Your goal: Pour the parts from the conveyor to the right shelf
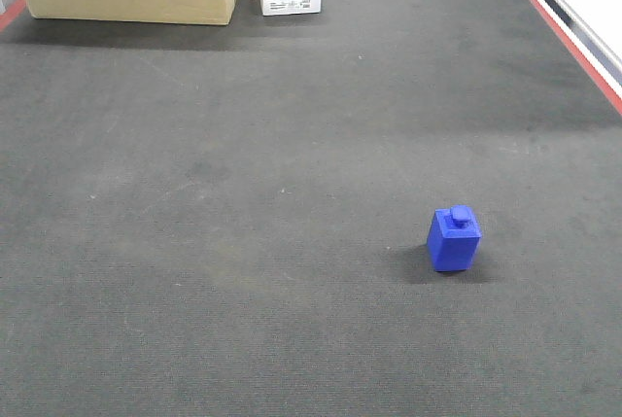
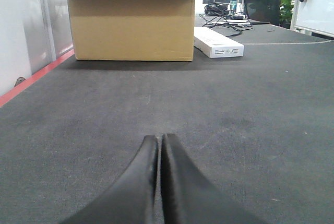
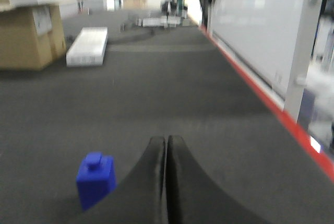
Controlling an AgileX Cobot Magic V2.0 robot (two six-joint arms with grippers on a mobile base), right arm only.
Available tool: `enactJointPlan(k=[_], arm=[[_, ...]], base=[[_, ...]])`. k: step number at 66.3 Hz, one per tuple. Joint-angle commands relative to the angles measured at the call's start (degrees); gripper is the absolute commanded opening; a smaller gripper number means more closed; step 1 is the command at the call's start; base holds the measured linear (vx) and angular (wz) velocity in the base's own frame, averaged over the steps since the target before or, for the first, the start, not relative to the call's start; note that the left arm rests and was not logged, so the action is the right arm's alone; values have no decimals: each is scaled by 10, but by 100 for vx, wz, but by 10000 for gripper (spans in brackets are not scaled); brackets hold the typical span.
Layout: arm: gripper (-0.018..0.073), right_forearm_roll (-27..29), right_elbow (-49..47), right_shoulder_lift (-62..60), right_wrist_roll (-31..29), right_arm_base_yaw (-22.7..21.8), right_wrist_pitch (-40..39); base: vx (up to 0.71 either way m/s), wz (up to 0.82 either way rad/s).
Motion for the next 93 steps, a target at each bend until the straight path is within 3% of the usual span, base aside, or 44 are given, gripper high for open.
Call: enactJointPlan(k=[1, 13, 32, 47, 59, 69, 83, 93], arm=[[-9, 16, -49, 66, -5, -4, 50], [-9, 18, -53, 135, -5, -4, 92], [18, 5, -56, 180, -9, -4, 91], [197, 32, -102, 264, -30, -3, 109], [407, 103, -165, 341, -116, 0, 123], [487, 113, -223, 415, -161, 40, 119], [491, 99, -334, 538, -114, 95, 141], [491, 45, -423, 627, -22, 123, 200]], base=[[0, 0], [0, 0], [0, 0], [0, 0], [0, 0], [0, 0], [0, 0], [0, 0]])
